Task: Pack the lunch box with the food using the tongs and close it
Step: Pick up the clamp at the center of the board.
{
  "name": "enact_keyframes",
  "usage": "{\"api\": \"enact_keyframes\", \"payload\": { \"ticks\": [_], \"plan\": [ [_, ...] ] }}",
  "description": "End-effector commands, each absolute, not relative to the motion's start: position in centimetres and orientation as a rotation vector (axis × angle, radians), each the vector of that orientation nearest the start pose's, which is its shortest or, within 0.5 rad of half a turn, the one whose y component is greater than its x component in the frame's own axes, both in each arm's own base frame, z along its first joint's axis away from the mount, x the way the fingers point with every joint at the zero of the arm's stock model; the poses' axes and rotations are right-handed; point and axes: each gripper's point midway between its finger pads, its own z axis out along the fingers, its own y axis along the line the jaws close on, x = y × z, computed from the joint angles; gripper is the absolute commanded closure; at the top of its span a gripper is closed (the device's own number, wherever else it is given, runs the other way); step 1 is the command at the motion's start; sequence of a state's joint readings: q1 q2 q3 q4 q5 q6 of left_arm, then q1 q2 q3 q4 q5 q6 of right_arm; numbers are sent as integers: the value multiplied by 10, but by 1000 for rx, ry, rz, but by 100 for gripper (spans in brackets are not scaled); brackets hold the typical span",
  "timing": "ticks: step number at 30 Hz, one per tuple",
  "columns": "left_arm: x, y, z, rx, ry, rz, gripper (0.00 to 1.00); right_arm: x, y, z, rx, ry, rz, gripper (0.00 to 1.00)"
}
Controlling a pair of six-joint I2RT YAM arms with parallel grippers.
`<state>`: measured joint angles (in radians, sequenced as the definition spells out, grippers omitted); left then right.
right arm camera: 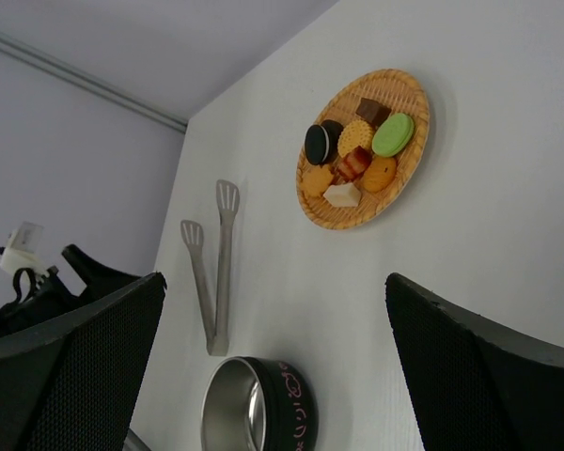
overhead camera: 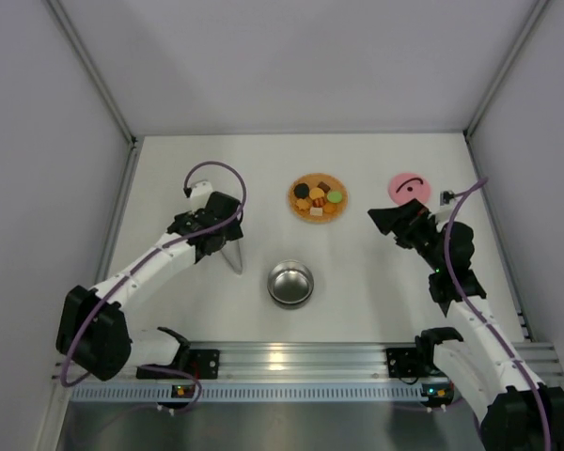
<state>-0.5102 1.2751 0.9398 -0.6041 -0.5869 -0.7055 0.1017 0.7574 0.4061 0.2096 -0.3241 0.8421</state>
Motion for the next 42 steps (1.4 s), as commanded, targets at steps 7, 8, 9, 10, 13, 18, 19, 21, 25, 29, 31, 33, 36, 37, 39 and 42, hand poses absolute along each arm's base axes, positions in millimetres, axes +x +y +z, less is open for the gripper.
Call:
{"api": "enact_keyframes", "payload": {
  "ticks": [7, 8, 9, 10, 13, 18, 19, 21, 25, 29, 31, 33, 36, 37, 39, 42],
  "plan": [
    [333, -105, 84, -485, 2309, 24, 1, 299, 111, 246, 354, 1646, 955, 1],
    [333, -106, 78, -483, 2318, 20, 1, 299, 111, 245, 355, 1648, 954, 0],
    [332, -105, 69, -485, 2338, 28, 1, 299, 111, 245, 356, 1649, 952, 0],
    [332, -105, 64, -483, 2347, 33, 1, 299, 111, 244, 355, 1651, 952, 1],
    [334, -103, 50, -490, 2365, 46, 1, 299, 111, 243, 357, 1654, 951, 0],
    [338, -102, 33, -483, 2377, 28, 1, 299, 112, 244, 352, 1651, 955, 1],
    [339, -102, 32, -481, 2379, 29, 1, 299, 112, 243, 352, 1652, 955, 0],
    [340, -100, 27, -489, 2383, 34, 1, 299, 112, 243, 351, 1653, 958, 1],
    [339, -98, 21, -506, 2397, 40, 4, 300, 113, 240, 354, 1662, 965, 1],
    [336, -94, 19, -521, 2400, 64, 13, 301, 114, 240, 355, 1661, 969, 0],
    [335, -93, 17, -515, 2406, 73, 18, 302, 113, 238, 360, 1666, 968, 1],
    [333, -93, 16, -511, 2412, 79, 23, 302, 114, 237, 366, 1669, 974, 1],
    [331, -93, 18, -506, 2414, 69, 35, 303, 116, 236, 365, 1672, 991, 1],
    [331, -93, 20, -506, 2411, 64, 38, 303, 117, 235, 362, 1675, 997, 1],
    [332, -95, 32, -490, 2392, 47, 46, 304, 118, 235, 362, 1677, 1005, 1],
    [336, -94, 61, -475, 2336, 37, 53, 304, 119, 235, 363, 1677, 1009, 1]
  ]
}}
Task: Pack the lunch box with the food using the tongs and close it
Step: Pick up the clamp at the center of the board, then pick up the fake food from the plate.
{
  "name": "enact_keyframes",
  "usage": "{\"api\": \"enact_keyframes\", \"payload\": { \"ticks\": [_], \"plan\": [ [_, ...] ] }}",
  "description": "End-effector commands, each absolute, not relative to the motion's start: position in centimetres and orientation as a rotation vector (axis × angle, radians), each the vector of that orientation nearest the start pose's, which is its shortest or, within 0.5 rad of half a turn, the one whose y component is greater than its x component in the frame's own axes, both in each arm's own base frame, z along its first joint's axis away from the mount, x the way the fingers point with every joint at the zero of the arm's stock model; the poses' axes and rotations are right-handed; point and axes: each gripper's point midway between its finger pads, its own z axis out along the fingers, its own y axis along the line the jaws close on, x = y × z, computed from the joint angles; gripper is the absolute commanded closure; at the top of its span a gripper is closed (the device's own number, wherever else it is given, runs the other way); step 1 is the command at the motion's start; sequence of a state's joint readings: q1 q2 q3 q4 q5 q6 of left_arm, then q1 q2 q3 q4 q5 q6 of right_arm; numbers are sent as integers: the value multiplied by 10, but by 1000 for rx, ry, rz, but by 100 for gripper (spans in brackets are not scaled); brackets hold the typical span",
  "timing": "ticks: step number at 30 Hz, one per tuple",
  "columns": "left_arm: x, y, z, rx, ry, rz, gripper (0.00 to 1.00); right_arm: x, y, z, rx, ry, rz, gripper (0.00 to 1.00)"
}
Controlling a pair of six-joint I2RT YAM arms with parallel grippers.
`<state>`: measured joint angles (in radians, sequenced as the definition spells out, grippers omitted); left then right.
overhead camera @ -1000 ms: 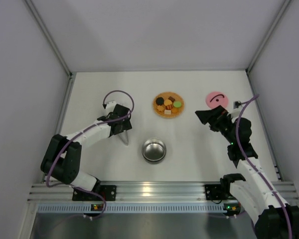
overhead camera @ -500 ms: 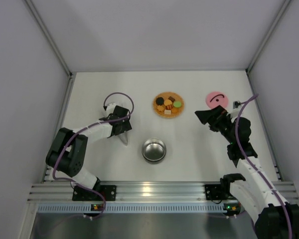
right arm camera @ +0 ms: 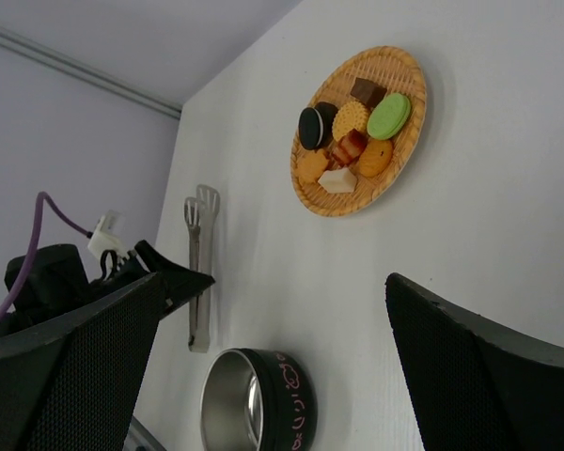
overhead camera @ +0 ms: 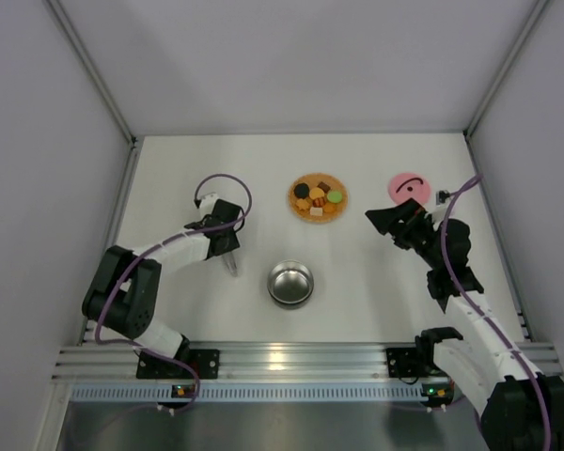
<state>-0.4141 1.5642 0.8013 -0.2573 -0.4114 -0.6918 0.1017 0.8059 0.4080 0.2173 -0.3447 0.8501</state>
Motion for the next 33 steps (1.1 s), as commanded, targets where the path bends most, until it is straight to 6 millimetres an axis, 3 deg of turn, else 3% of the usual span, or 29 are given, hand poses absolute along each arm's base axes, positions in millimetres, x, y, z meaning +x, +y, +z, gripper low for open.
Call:
{"api": "enact_keyframes", "payload": {
  "ticks": [1, 8, 18, 22, 28, 33],
  "plan": [
    [337, -93, 69, -470, 2320, 41, 54, 304, 118, 236, 362, 1674, 1009, 1],
    [343, -92, 138, -410, 2221, 20, 61, 303, 119, 236, 359, 1676, 1014, 1],
    [334, -109, 192, -310, 2174, -41, 67, 302, 120, 236, 358, 1675, 1018, 1],
    [336, -138, 220, -219, 2166, -143, 67, 302, 120, 236, 360, 1676, 1019, 1],
    [332, -202, 240, -35, 2167, -288, 63, 302, 119, 235, 361, 1679, 1016, 0],
    [334, -243, 224, 85, 2245, -353, 59, 302, 119, 232, 364, 1690, 1010, 1]
  ]
}}
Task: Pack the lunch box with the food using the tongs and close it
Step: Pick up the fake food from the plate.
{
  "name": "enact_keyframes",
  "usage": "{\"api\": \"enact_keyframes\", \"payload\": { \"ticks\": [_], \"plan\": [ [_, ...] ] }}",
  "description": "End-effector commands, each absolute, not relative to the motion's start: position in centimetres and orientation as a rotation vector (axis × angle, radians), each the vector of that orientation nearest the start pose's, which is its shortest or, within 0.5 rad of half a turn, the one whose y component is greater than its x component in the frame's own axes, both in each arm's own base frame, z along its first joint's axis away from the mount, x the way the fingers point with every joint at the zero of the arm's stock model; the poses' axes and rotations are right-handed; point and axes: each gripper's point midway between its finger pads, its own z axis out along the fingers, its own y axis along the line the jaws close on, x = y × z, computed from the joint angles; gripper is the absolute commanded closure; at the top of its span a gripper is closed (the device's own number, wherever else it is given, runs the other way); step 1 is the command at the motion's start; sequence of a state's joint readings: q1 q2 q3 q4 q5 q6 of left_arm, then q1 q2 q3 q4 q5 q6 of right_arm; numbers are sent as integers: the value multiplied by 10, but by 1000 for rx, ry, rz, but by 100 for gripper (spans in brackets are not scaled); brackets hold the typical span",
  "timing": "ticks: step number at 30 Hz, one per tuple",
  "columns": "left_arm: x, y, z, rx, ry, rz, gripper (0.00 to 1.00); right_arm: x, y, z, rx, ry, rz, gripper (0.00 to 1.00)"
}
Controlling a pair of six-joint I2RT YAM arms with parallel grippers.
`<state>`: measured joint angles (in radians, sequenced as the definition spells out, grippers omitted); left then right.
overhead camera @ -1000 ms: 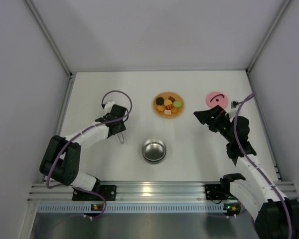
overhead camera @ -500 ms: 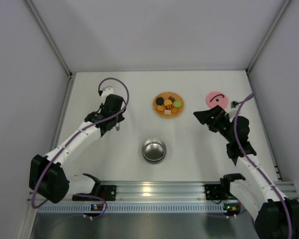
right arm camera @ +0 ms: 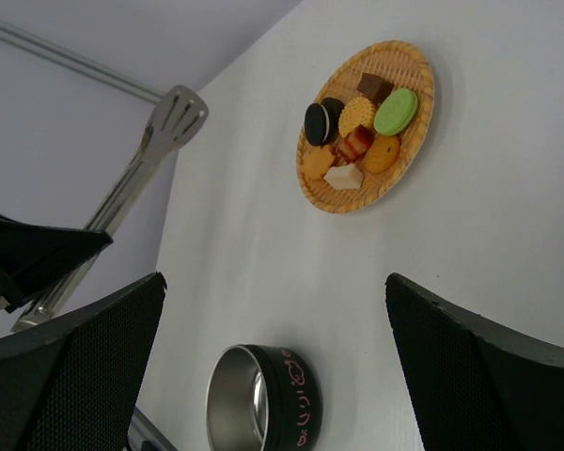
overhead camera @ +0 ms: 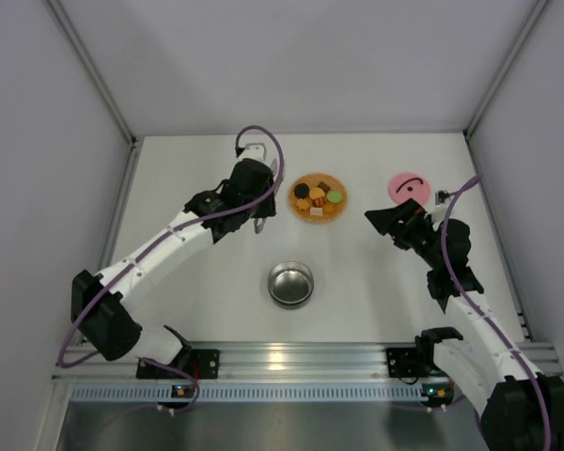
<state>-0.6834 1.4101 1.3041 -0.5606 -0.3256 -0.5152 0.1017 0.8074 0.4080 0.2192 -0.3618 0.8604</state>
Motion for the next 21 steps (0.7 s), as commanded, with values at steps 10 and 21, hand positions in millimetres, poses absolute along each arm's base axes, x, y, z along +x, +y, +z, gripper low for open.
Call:
{"api": "enact_keyframes", "payload": {
  "ticks": [10, 21],
  "plan": [
    [351, -289, 201, 213, 2297, -398, 54, 303, 118, 230, 366, 1695, 999, 0],
    [372, -288, 182, 158, 2315, -285, 54, 303, 117, 229, 365, 1704, 984, 1]
  ]
}}
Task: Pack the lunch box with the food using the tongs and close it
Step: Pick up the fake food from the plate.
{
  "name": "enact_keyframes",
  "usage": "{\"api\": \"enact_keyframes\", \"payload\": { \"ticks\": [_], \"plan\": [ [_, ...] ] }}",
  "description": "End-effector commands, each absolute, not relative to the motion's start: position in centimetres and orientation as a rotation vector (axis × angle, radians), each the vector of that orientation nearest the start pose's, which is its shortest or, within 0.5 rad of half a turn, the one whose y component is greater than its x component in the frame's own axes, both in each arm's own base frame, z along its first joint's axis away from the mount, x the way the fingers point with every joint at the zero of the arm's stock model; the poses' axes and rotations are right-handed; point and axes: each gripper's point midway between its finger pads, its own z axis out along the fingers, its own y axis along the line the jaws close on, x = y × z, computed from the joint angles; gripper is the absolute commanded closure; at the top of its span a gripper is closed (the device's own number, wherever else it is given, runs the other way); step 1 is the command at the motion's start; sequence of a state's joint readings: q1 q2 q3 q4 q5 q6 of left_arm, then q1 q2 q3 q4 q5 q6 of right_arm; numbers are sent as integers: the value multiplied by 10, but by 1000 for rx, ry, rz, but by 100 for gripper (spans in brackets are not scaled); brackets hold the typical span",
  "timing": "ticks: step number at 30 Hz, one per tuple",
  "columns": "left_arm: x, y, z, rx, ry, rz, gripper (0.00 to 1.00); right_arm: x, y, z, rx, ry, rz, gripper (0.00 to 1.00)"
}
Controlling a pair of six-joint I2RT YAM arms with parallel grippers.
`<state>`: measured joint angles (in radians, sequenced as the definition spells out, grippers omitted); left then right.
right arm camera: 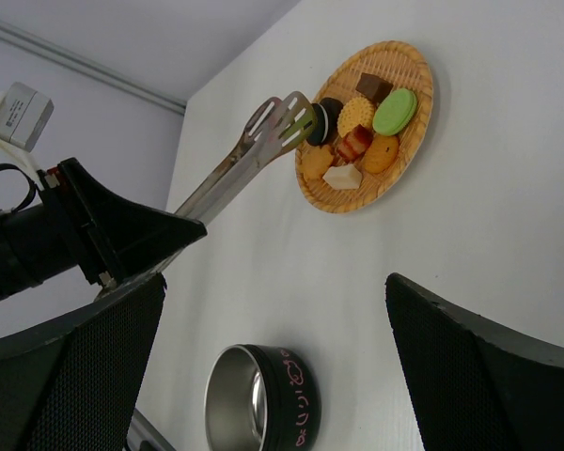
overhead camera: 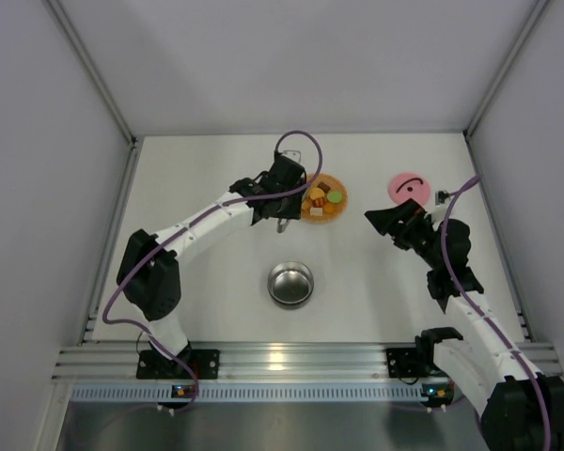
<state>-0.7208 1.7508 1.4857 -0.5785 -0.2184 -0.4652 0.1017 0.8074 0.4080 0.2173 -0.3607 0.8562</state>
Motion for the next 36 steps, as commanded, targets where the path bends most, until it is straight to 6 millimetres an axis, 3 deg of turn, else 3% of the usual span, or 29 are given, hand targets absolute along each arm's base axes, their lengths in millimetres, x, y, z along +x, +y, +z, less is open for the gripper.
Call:
{"api": "enact_keyframes", "payload": {
  "ticks": [1, 7, 13, 36],
  "plan": [
    [373, -287, 183, 152, 2310, -278, 53, 303, 117, 229, 365, 1704, 984, 1],
    [376, -284, 185, 152, 2301, -253, 51, 303, 117, 229, 364, 1706, 986, 1],
    [378, -285, 176, 164, 2319, -231, 47, 303, 117, 228, 365, 1708, 986, 1],
    [386, -296, 143, 196, 2374, -208, 47, 303, 118, 228, 361, 1712, 990, 1]
  ]
}}
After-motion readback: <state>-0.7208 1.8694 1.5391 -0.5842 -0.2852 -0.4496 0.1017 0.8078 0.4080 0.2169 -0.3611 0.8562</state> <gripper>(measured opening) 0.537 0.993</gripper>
